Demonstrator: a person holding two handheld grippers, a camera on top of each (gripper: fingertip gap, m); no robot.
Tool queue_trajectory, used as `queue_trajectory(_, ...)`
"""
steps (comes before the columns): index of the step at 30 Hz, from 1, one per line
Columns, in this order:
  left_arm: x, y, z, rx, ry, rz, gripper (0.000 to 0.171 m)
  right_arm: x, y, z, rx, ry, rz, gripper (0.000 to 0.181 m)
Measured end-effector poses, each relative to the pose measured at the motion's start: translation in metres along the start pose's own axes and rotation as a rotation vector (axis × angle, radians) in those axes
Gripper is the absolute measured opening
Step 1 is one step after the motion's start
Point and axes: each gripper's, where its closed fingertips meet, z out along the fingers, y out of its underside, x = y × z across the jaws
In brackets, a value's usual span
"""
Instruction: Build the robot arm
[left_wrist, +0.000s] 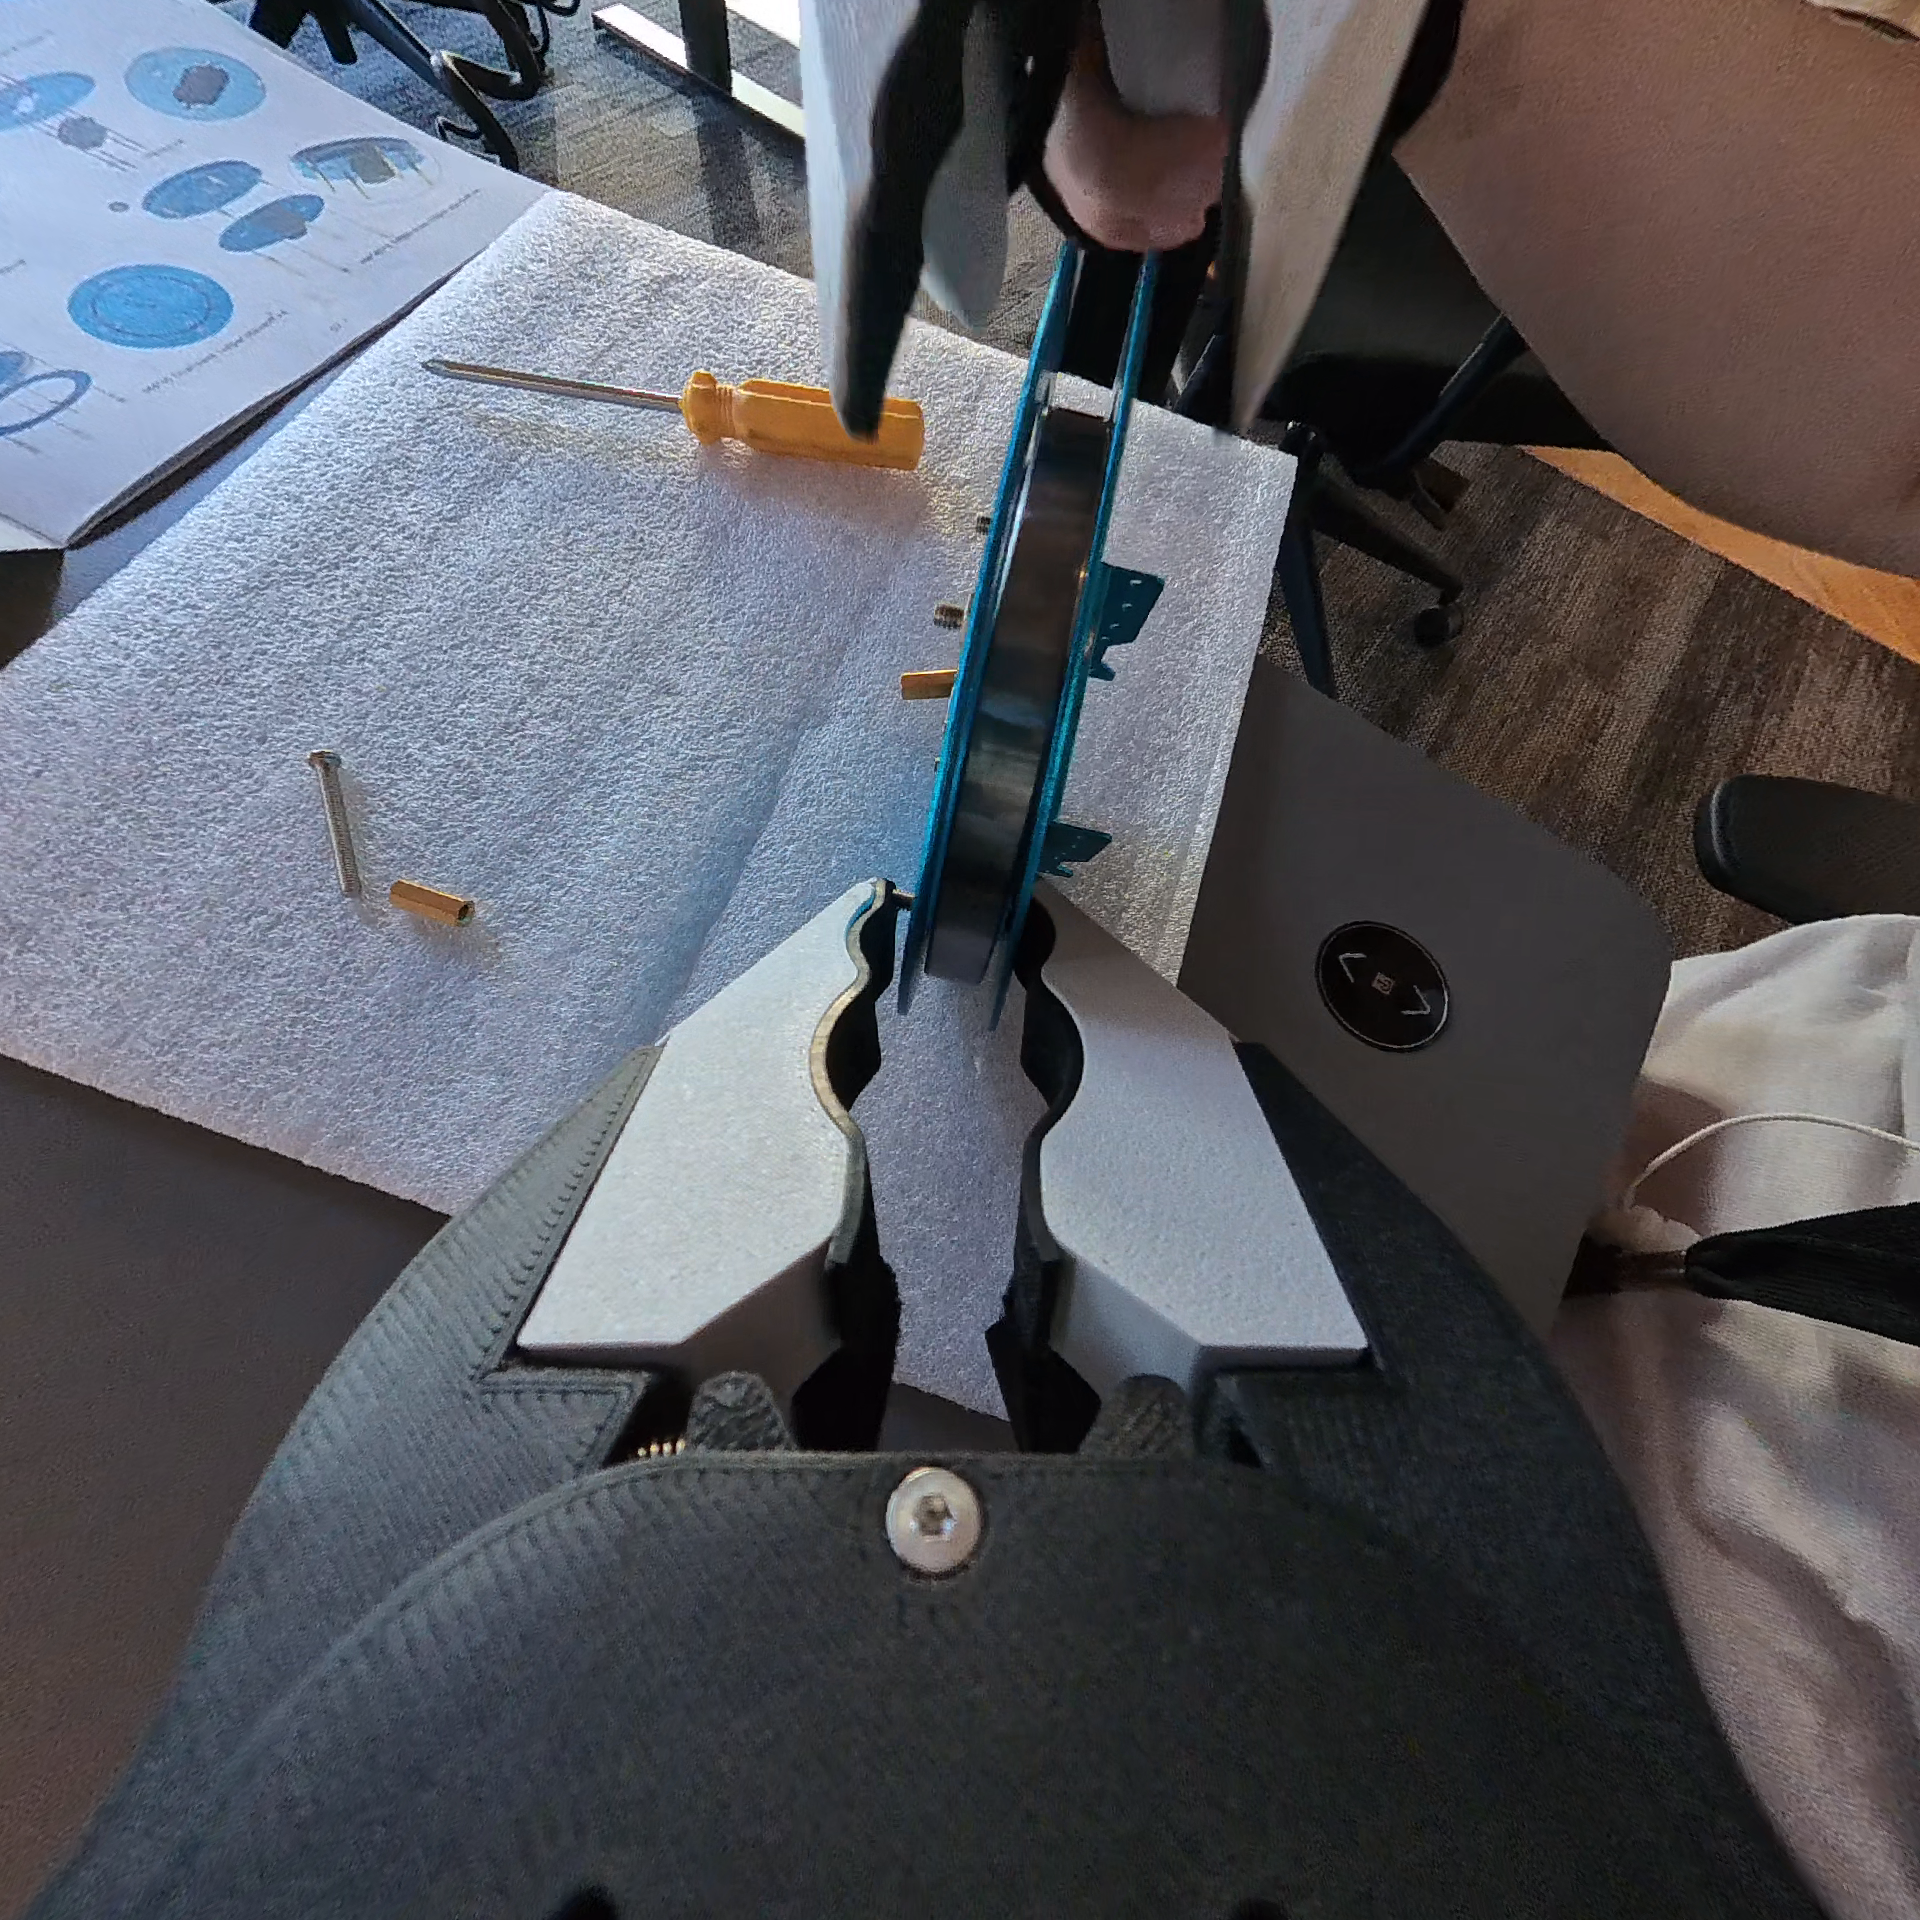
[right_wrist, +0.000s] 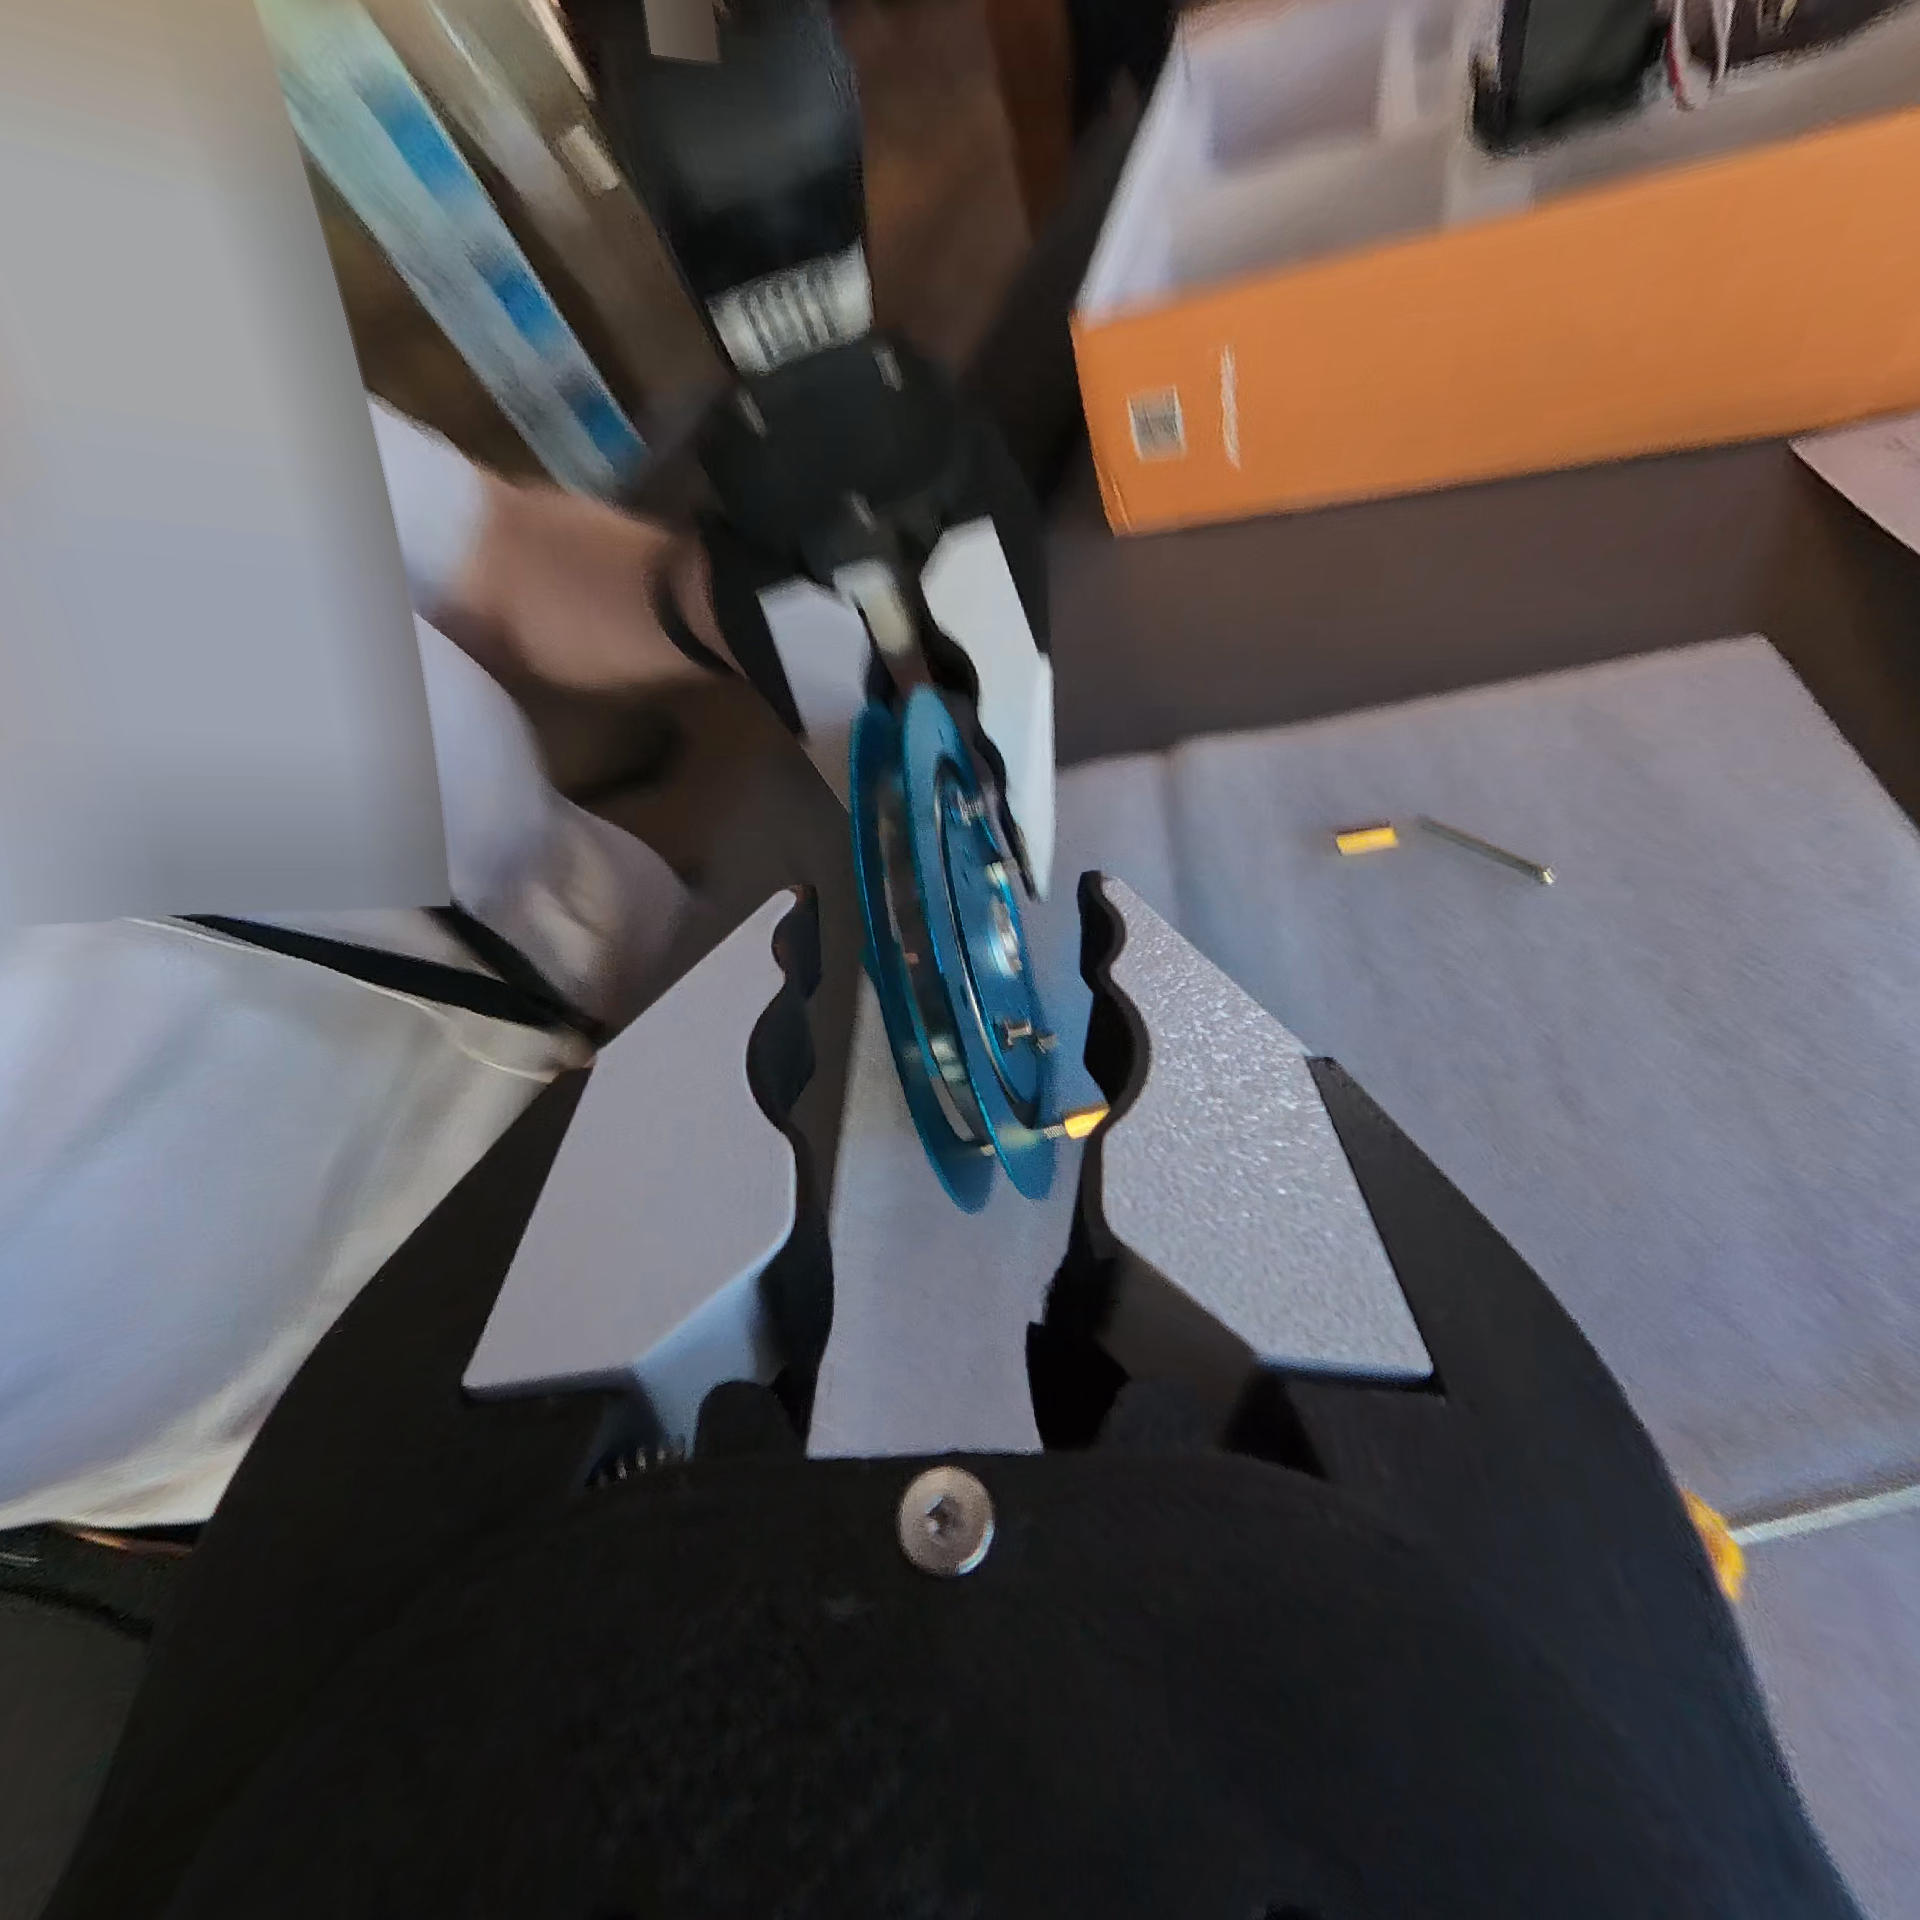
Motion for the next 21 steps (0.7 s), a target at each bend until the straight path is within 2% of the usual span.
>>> queue_trajectory(1, 0.0, 0.0, 0.0, -0.001, -0.001, -0.001, 0.021, -0.001, 0.005, 0.006, -0.045, 0.03, -0.033, 0.046)
queue_trajectory(3, 0.001, -0.001, 0.0, -0.004, -0.005, 0.006, 0.021, -0.006, 0.009, 0.015, -0.094, 0.071, -0.108, 0.019)
queue_trajectory(4, 0.001, -0.001, 0.0, -0.008, -0.008, 0.013, 0.021, -0.005, 0.008, 0.017, -0.106, 0.108, -0.127, 0.015)
queue_trajectory(11, 0.004, -0.001, 0.0, 0.004, 0.024, 0.002, 0.024, -0.009, 0.009, 0.021, -0.117, 0.139, -0.184, 0.013)
queue_trajectory(12, 0.005, 0.0, -0.003, 0.003, 0.043, -0.02, 0.029, -0.01, 0.009, 0.021, -0.12, 0.141, -0.19, 0.013)
queue_trajectory(14, 0.0, 0.001, -0.012, -0.006, 0.04, -0.068, 0.051, -0.01, 0.011, 0.021, -0.124, 0.14, -0.2, 0.013)
queue_trajectory(15, -0.002, 0.001, -0.019, -0.013, 0.035, -0.086, 0.052, -0.01, 0.011, 0.02, -0.125, 0.139, -0.202, 0.013)
queue_trajectory(19, -0.021, -0.008, -0.047, -0.048, -0.036, -0.096, 0.021, -0.008, 0.012, 0.016, -0.116, 0.132, -0.195, 0.012)
queue_trajectory(21, -0.038, -0.016, -0.054, -0.072, -0.086, -0.126, 0.025, -0.007, 0.011, 0.016, -0.106, 0.124, -0.191, 0.012)
